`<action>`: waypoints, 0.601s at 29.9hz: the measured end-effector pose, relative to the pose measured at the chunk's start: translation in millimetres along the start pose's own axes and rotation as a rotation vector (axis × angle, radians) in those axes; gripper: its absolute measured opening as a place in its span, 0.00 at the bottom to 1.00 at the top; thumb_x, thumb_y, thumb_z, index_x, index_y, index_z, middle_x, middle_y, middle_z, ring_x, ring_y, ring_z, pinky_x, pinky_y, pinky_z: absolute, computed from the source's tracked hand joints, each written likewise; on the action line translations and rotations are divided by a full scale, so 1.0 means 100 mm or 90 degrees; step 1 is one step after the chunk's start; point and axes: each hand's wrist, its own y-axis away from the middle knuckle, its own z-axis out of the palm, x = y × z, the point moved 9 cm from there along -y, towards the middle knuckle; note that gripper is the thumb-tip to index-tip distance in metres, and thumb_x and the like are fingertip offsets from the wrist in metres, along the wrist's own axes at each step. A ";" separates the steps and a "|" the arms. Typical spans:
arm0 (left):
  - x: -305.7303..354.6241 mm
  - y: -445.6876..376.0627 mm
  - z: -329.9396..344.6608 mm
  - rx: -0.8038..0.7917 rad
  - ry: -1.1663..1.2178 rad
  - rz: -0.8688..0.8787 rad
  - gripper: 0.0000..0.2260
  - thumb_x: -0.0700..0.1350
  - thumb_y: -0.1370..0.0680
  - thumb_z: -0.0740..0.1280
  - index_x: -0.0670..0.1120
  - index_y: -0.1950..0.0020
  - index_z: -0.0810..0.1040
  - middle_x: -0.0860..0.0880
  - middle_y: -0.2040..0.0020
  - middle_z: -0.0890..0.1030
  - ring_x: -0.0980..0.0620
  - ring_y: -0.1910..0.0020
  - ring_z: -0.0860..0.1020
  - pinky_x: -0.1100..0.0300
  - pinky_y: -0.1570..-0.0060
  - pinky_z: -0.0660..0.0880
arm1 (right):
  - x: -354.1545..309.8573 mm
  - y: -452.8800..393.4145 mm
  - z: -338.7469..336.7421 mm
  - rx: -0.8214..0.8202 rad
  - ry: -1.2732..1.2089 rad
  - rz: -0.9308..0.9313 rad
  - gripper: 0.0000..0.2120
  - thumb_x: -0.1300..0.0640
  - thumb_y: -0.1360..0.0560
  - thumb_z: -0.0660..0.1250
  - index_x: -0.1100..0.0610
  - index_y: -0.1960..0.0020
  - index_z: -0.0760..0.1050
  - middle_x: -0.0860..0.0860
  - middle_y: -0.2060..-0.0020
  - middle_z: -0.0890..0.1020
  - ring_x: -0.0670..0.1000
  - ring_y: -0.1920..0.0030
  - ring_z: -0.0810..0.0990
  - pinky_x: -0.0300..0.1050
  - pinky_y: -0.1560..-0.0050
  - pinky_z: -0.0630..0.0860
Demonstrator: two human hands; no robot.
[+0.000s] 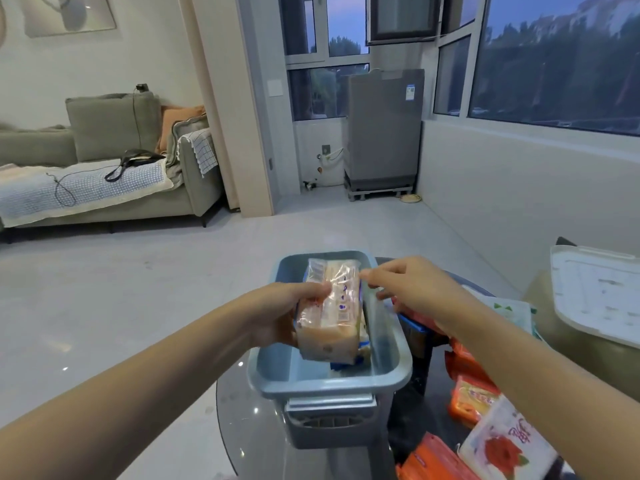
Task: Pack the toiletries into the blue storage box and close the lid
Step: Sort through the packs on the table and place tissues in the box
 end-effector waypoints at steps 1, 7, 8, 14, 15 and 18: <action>-0.08 0.00 0.01 -0.005 0.000 -0.040 0.10 0.51 0.23 0.64 0.46 0.50 0.79 0.48 0.60 0.85 0.51 0.65 0.82 0.57 0.66 0.79 | 0.02 0.00 -0.01 0.005 0.027 -0.012 0.06 0.44 0.29 0.67 0.43 0.60 0.81 0.40 0.60 0.83 0.45 0.54 0.81 0.39 0.58 0.77; -0.38 -0.07 0.13 -0.067 -0.076 -0.205 0.13 0.53 0.21 0.60 0.45 0.47 0.77 0.46 0.63 0.85 0.48 0.60 0.82 0.49 0.58 0.78 | 0.30 -0.02 0.28 -0.086 0.126 -0.006 0.25 0.50 0.23 0.61 0.57 0.29 0.64 0.50 0.25 0.59 0.49 0.28 0.62 0.42 0.34 0.61; -0.42 -0.10 0.15 -0.072 -0.079 -0.223 0.13 0.52 0.21 0.60 0.45 0.46 0.77 0.46 0.62 0.85 0.48 0.59 0.81 0.49 0.56 0.78 | 0.37 -0.02 0.35 -0.106 0.102 0.008 0.27 0.49 0.22 0.60 0.55 0.26 0.59 0.47 0.24 0.52 0.48 0.27 0.58 0.41 0.33 0.58; -0.72 -0.24 0.46 -0.099 0.030 -0.249 0.15 0.41 0.18 0.55 0.39 0.33 0.71 0.42 0.41 0.80 0.45 0.43 0.78 0.51 0.40 0.71 | 0.51 0.00 0.49 -0.129 0.066 -0.004 0.30 0.51 0.21 0.57 0.48 0.23 0.46 0.40 0.25 0.37 0.46 0.25 0.47 0.39 0.33 0.52; -0.74 -0.28 0.49 -0.099 0.032 -0.246 0.15 0.40 0.18 0.55 0.39 0.33 0.70 0.41 0.37 0.78 0.45 0.40 0.76 0.51 0.40 0.71 | 0.52 0.00 0.49 -0.134 0.070 -0.008 0.31 0.52 0.21 0.57 0.47 0.24 0.45 0.40 0.25 0.37 0.47 0.24 0.46 0.41 0.31 0.52; -0.78 -0.37 0.53 -0.083 0.004 -0.241 0.15 0.38 0.18 0.54 0.39 0.32 0.69 0.41 0.34 0.76 0.45 0.35 0.74 0.53 0.40 0.70 | 0.55 0.00 0.48 -0.146 0.064 -0.019 0.33 0.54 0.21 0.59 0.46 0.24 0.42 0.39 0.25 0.36 0.46 0.24 0.45 0.41 0.32 0.53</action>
